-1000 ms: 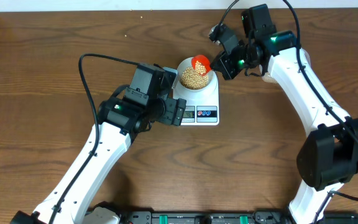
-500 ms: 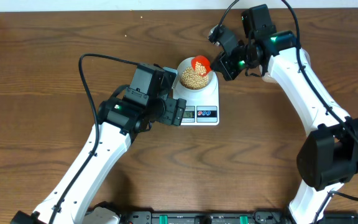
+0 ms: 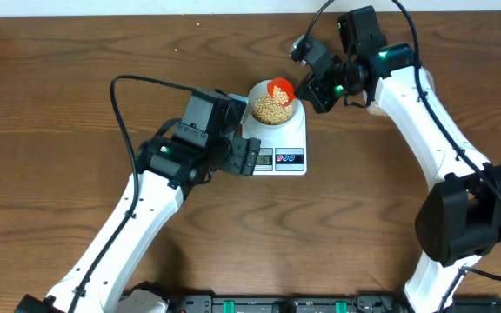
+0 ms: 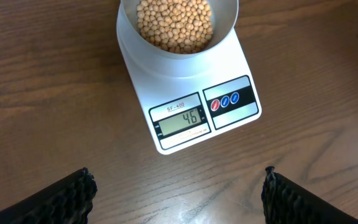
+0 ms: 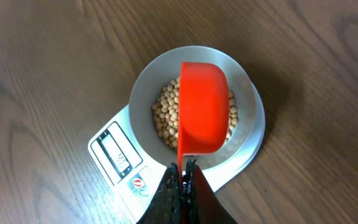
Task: Scoop item into bowl and weigh 50g on scale
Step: 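Shake the scoop over the bowl to drop more chickpeas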
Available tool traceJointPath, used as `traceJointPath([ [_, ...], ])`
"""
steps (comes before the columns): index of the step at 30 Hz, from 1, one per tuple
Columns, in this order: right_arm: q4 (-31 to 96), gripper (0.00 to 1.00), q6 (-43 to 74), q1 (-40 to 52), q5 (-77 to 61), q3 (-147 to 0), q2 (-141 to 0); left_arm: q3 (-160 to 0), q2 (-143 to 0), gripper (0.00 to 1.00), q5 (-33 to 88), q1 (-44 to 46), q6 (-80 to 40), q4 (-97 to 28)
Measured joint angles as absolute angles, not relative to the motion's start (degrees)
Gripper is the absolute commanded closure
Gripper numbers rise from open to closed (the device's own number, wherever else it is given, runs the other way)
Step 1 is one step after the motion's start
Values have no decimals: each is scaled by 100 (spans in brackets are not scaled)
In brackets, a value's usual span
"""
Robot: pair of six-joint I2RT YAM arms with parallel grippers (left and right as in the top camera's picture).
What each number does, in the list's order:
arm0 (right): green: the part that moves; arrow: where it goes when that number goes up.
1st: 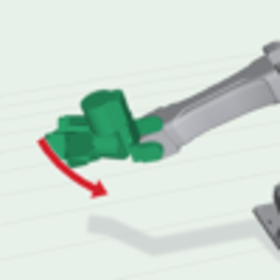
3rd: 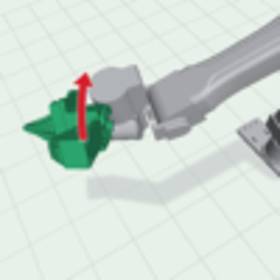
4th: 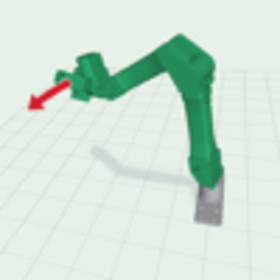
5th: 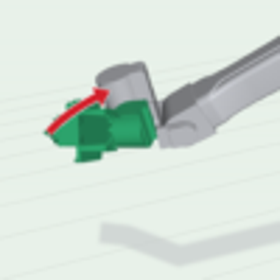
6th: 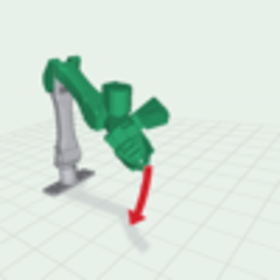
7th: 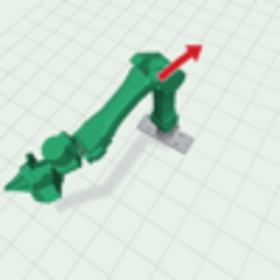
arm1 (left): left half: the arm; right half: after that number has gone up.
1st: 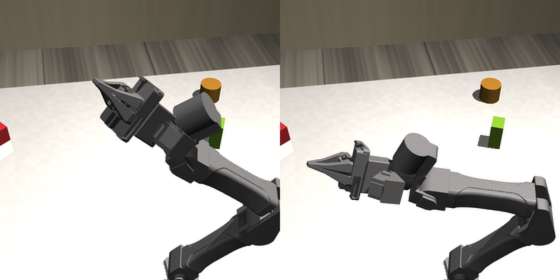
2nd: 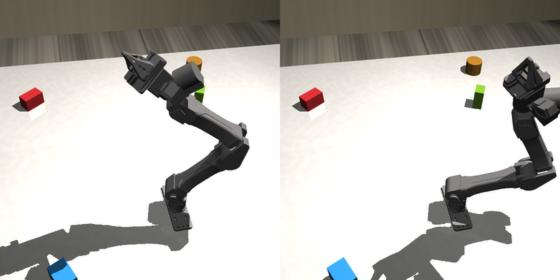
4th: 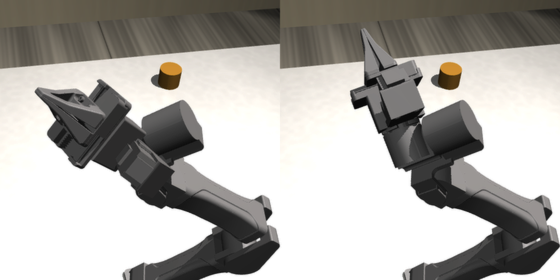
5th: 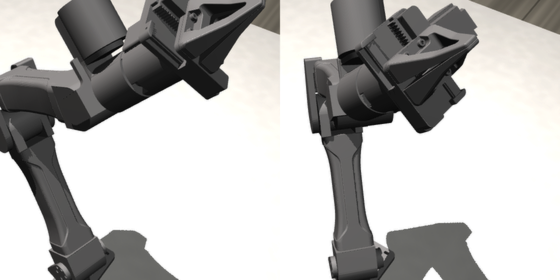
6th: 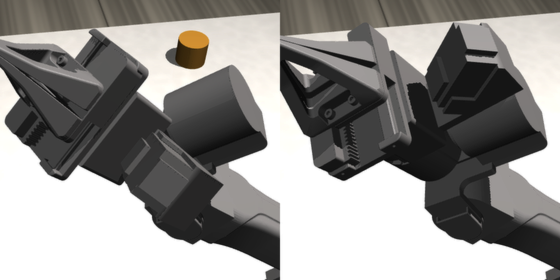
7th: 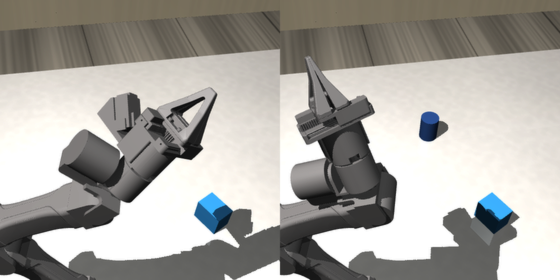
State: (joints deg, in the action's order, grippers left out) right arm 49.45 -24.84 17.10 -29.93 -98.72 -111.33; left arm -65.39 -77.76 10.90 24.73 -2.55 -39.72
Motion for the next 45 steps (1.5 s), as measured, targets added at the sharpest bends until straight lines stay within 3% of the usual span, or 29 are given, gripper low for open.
traceJointPath([
  [18,4890,99,-2792,1710,-2971,-9872,-11133,-6539,-7776,12,1090,2473,-255,-3972],
  [36,4794,99,-1852,1850,-2574,-9872,-11133,-6539,-7776,12,1090,2475,-255,-3972],
  [45,4792,99,-1439,1505,-3098,-9872,-11133,-6539,-7776,12,1090,2473,-255,-3972],
])
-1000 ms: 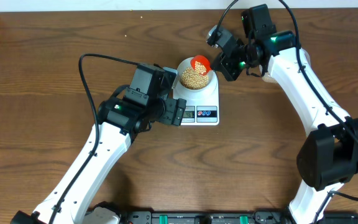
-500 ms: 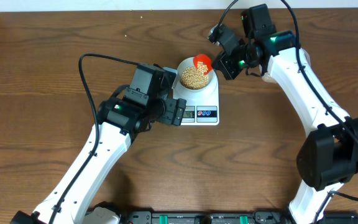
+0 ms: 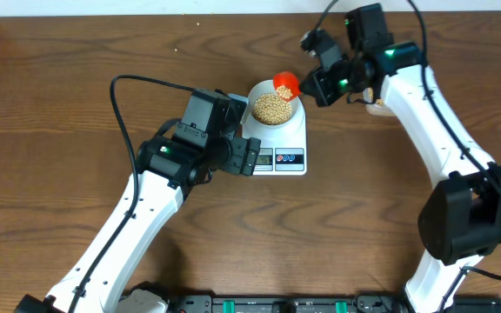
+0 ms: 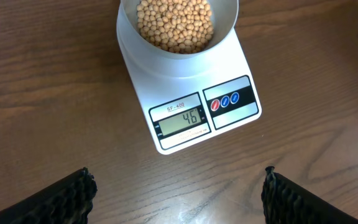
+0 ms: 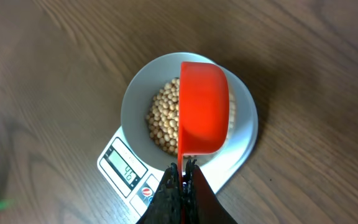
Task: Scoop item into bowl and weigh 50g on scale
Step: 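Shake the scoop over the bowl to drop more chickpeas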
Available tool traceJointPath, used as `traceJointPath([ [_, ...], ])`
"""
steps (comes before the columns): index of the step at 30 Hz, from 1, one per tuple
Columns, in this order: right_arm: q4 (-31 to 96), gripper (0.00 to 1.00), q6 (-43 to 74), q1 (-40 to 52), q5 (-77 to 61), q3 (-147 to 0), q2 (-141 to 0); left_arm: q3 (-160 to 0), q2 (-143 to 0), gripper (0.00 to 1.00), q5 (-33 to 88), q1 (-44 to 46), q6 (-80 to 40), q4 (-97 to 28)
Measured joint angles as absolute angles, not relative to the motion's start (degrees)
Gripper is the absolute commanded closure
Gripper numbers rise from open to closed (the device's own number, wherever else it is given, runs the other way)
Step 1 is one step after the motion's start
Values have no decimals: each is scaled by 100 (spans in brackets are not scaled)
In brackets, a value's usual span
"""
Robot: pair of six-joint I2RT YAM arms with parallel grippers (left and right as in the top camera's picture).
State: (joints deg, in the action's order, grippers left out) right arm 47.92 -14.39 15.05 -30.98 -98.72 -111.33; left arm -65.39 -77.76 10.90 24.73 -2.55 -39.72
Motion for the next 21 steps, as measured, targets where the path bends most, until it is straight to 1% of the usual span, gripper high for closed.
traceJointPath([
  [6,4797,99,-1297,1199,-3607,-9872,-11133,-6539,-7776,12,1090,2473,-255,-3972],
  [21,4799,99,-1232,1179,-3822,-9872,-11133,-6539,-7776,12,1090,2473,-255,-3972],
])
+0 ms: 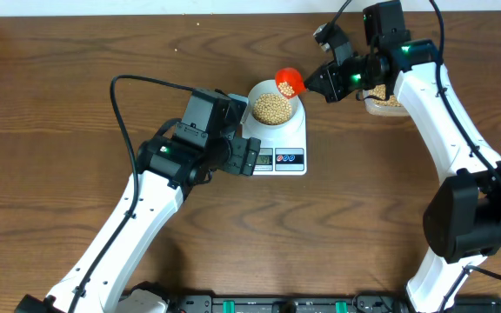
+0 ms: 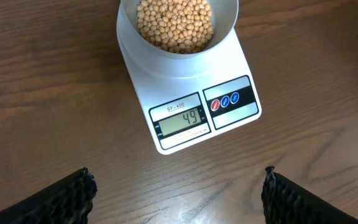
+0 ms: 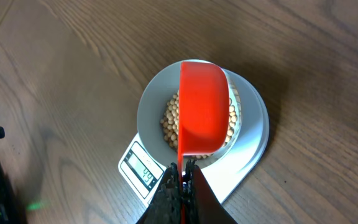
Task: Scoop item into bowl and weigh 50g on scale
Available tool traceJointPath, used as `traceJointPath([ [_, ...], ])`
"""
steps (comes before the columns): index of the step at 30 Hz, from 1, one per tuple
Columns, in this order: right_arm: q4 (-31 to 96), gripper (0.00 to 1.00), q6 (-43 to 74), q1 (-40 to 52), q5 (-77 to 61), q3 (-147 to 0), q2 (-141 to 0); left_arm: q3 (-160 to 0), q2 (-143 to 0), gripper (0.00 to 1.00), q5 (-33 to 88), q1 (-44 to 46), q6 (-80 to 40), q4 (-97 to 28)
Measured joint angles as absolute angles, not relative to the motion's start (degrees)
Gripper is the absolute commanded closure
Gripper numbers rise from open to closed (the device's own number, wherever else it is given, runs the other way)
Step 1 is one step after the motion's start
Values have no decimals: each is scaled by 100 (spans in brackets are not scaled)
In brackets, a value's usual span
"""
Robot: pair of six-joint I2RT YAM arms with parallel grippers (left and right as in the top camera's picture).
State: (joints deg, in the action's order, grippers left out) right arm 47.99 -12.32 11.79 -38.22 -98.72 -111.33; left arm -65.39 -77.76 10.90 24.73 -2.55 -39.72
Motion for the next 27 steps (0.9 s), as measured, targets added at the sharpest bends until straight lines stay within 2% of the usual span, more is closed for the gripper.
traceJointPath([
  [11,4799,99,-1229,1216,-3774,-9872,-11133,-6539,-7776,12,1090,2473,-255,-3972],
  [27,4724,99,-1092,1697,-2735,-9872,-11133,-6539,-7776,12,1090,2473,-255,-3972],
])
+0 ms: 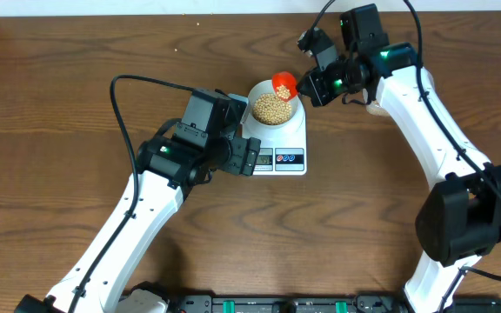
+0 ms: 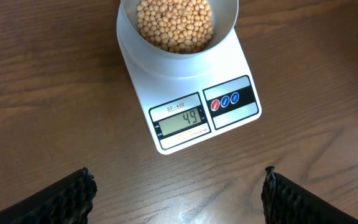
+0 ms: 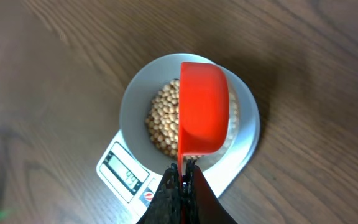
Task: Scoop item into bowl and weigh 50g on scale
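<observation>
A white bowl (image 1: 270, 106) of tan beans (image 2: 174, 23) sits on the white scale (image 2: 188, 93), whose display (image 2: 179, 120) reads 49. My right gripper (image 3: 182, 175) is shut on the handle of an orange scoop (image 3: 202, 107), held over the bowl's right side; in the overhead view the scoop (image 1: 283, 84) still carries a few beans. My left gripper (image 2: 178, 186) is open over bare table in front of the scale, holding nothing.
A container of beans (image 1: 374, 97) stands at the back right, mostly hidden behind my right arm. Wooden table (image 1: 76, 217) lies all around the scale.
My right gripper with the scoop has shifted a little left and down over the bowl's right rim. The scale still reads 49. The left arm has not moved.
The scoop was over the bowl with the scale reading 46. It stayed at 46 as the scoop hovered at the rim, then read 49 with the scoop drawn slightly right. Now the scoop is back over the rim and the display holds 49.
</observation>
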Available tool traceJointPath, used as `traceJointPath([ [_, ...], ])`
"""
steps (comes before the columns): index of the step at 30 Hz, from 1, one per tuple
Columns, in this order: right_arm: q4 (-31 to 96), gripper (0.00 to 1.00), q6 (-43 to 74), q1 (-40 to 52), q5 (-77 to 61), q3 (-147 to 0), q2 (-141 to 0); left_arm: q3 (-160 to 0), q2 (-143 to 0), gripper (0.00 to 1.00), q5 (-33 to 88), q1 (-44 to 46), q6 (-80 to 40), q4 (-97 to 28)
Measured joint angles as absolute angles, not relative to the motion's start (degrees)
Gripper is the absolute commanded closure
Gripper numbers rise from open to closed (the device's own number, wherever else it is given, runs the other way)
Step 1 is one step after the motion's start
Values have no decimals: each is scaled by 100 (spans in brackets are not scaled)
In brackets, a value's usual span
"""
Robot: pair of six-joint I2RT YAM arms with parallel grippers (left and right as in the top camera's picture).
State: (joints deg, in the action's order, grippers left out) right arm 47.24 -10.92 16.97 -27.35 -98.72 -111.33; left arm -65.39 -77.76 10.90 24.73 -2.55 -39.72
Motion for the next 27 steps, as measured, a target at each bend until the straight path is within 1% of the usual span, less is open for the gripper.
traceJointPath([
  [7,4722,99,-1100,1863,-2469,-9872,-11133,-6539,-7776,12,1090,2473,-255,-3972],
  [27,4707,99,-1157,1949,-2373,-9872,-11133,-6539,-7776,12,1090,2475,-255,-3972],
])
